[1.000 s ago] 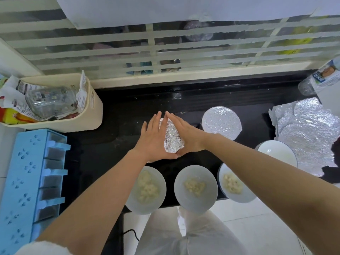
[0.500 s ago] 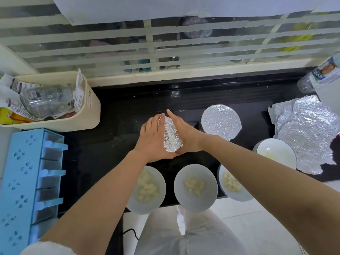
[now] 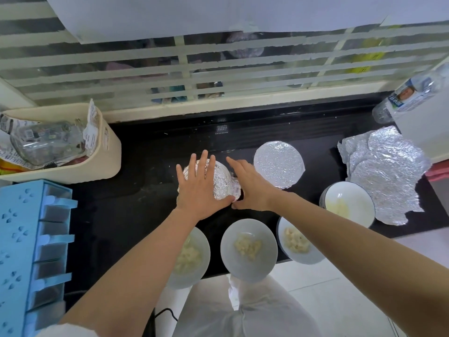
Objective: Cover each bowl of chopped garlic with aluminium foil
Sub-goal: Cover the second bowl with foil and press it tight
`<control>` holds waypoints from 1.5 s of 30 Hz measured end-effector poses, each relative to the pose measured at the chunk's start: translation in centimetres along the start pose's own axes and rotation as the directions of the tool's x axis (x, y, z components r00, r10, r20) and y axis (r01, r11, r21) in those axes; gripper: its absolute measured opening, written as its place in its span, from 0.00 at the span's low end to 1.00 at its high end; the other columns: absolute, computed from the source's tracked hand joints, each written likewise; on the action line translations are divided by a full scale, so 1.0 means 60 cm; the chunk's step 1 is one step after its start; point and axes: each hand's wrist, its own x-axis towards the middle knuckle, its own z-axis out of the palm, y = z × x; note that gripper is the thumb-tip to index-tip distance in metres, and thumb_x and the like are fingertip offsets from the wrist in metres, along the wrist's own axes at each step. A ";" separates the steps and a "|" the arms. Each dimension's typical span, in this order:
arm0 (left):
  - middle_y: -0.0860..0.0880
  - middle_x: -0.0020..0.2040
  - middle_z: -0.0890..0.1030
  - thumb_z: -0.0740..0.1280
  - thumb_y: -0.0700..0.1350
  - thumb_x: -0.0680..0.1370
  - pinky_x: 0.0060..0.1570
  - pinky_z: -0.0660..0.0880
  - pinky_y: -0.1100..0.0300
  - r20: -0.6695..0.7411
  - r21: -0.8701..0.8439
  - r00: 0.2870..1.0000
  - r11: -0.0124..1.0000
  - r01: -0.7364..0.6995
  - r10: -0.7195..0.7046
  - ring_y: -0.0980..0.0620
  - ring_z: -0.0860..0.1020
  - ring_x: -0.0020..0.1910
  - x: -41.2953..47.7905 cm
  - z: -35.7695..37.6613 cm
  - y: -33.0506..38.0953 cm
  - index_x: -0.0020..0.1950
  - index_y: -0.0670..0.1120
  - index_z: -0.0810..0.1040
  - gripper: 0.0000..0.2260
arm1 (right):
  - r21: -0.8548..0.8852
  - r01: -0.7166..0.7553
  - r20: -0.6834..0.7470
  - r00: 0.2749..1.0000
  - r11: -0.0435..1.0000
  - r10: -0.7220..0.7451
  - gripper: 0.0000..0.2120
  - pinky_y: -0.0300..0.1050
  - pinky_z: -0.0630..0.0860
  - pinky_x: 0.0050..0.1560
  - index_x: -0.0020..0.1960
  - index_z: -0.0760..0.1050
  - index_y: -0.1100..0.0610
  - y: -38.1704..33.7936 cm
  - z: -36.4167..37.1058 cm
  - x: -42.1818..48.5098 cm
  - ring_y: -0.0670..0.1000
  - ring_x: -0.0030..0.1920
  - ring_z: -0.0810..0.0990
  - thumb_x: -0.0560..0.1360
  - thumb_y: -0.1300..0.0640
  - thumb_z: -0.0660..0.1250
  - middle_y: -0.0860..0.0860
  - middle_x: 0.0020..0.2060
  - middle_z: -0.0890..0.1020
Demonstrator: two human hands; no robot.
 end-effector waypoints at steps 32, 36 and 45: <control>0.45 0.80 0.55 0.60 0.71 0.67 0.66 0.63 0.38 -0.117 0.063 0.993 0.998 0.023 -0.016 0.41 0.58 0.76 -0.002 0.026 -0.003 0.79 0.47 0.53 0.48 | 0.071 -0.229 -0.304 0.922 0.971 0.240 0.05 0.43 0.66 0.39 0.50 0.73 0.56 -0.008 0.042 0.009 0.54 0.43 0.78 0.75 0.59 0.66 0.51 0.47 0.79; 0.45 0.79 0.56 0.62 0.71 0.67 0.65 0.64 0.38 -0.125 0.065 0.992 0.998 0.024 -0.016 0.41 0.59 0.76 -0.001 0.027 -0.003 0.79 0.47 0.54 0.48 | 0.086 -0.241 -0.300 0.919 0.967 0.256 0.03 0.43 0.68 0.38 0.47 0.74 0.56 -0.009 0.044 0.012 0.51 0.40 0.75 0.74 0.59 0.66 0.51 0.42 0.80; 0.45 0.79 0.57 0.62 0.71 0.67 0.66 0.63 0.38 -0.122 0.047 0.992 0.999 0.028 -0.022 0.41 0.59 0.76 -0.001 0.025 -0.002 0.79 0.47 0.54 0.47 | 0.095 -0.274 -0.291 0.912 0.957 0.290 0.05 0.43 0.67 0.36 0.39 0.71 0.55 -0.011 0.041 0.019 0.51 0.38 0.74 0.72 0.60 0.67 0.50 0.39 0.79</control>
